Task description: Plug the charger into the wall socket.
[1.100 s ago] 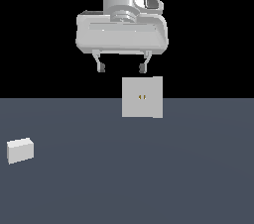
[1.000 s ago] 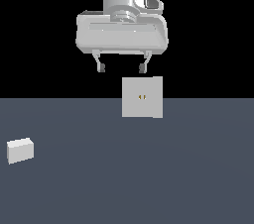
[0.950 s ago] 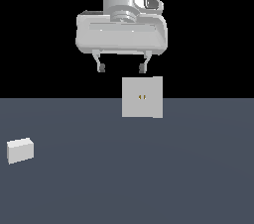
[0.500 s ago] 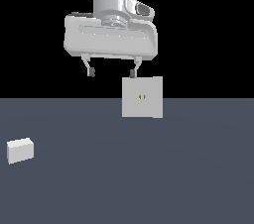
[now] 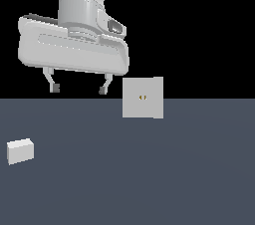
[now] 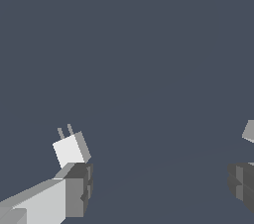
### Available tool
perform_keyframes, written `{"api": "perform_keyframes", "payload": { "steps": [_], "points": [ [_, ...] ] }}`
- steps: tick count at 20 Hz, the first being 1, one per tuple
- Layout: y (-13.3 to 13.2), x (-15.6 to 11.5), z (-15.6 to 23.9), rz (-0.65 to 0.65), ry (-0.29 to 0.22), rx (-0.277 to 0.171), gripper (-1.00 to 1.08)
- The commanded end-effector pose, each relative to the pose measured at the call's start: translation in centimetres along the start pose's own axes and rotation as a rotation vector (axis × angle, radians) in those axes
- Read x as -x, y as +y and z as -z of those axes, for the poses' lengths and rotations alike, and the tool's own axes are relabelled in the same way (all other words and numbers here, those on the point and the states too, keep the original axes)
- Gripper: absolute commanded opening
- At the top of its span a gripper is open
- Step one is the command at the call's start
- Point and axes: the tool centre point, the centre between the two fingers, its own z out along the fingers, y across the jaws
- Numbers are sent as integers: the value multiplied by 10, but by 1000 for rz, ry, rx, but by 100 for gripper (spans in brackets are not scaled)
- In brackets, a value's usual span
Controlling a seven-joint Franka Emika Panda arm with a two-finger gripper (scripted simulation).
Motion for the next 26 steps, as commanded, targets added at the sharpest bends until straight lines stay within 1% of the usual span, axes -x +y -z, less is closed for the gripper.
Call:
{"api": "perform_keyframes", "payload": {
  "steps": [1, 6, 12, 18, 26],
  "points": [
    [-22, 2, -12, 90, 22, -7, 100],
    [-57, 9, -32, 237, 58, -19, 100],
    [-84, 17, -48, 352, 86, -28, 100],
    [-95, 22, -55, 402, 98, -32, 100],
    [-95, 23, -63, 402, 96, -32, 100]
  ]
}}
